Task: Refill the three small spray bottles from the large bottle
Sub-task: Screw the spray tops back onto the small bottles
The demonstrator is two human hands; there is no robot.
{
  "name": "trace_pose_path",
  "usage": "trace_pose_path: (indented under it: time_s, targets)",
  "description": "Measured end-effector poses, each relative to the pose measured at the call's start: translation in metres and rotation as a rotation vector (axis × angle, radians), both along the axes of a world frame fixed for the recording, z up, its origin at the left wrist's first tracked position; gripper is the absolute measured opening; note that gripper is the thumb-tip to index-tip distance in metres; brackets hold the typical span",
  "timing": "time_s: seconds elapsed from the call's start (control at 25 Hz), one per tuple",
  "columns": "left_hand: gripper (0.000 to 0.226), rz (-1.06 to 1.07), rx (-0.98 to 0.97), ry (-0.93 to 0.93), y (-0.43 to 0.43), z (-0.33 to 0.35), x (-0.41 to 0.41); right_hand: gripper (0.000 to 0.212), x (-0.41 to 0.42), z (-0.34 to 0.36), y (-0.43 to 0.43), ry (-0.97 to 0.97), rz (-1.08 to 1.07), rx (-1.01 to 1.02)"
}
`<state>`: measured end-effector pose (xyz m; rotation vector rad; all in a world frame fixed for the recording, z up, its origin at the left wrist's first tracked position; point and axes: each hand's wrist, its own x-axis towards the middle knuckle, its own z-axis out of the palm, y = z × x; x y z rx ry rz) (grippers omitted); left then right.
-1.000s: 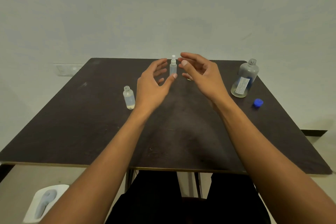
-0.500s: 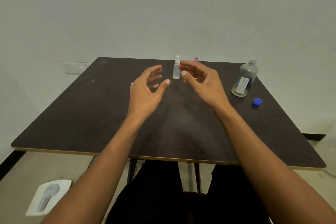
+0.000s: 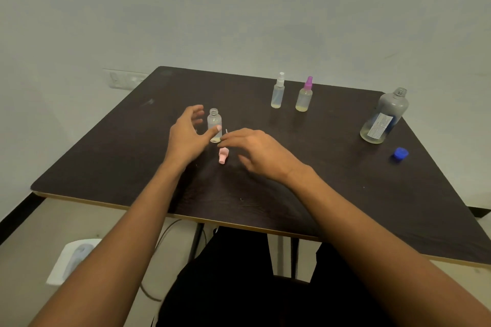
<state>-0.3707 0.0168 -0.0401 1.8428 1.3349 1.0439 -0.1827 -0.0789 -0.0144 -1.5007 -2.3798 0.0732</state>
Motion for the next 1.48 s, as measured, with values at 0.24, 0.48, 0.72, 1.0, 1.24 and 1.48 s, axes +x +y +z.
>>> trace_pose_path:
  time_s: [0.24, 0.48, 0.72, 1.0, 1.24, 1.48]
  targets:
    - [0.053, -0.054, -0.006, 0.023, 0.015, -0.018, 0.005, 0.041, -0.012, -0.018, 0.02, -0.116, 0.094, -0.044]
    - [0.037, -0.043, -0.008, -0.008, 0.019, -0.02, 0.009, 0.031, -0.007, -0.024, 0.022, -0.062, 0.11, 0.009]
    - [0.04, -0.076, 0.003, -0.037, 0.012, -0.006, 0.012, 0.029, 0.025, 0.014, 0.008, 0.265, -0.006, 0.159]
    - [0.043, -0.214, 0.09, -0.114, -0.021, 0.022, 0.048, 0.035, 0.068, 0.107, -0.022, 0.678, -0.174, 0.289]
    - [0.043, -0.289, 0.109, -0.133, -0.044, 0.038, 0.076, 0.041, 0.085, 0.143, -0.044, 0.666, -0.187, 0.316]
    - [0.046, -0.323, 0.118, -0.124, -0.055, 0.044, 0.088, 0.039, 0.097, 0.145, -0.05, 0.725, -0.182, 0.286]
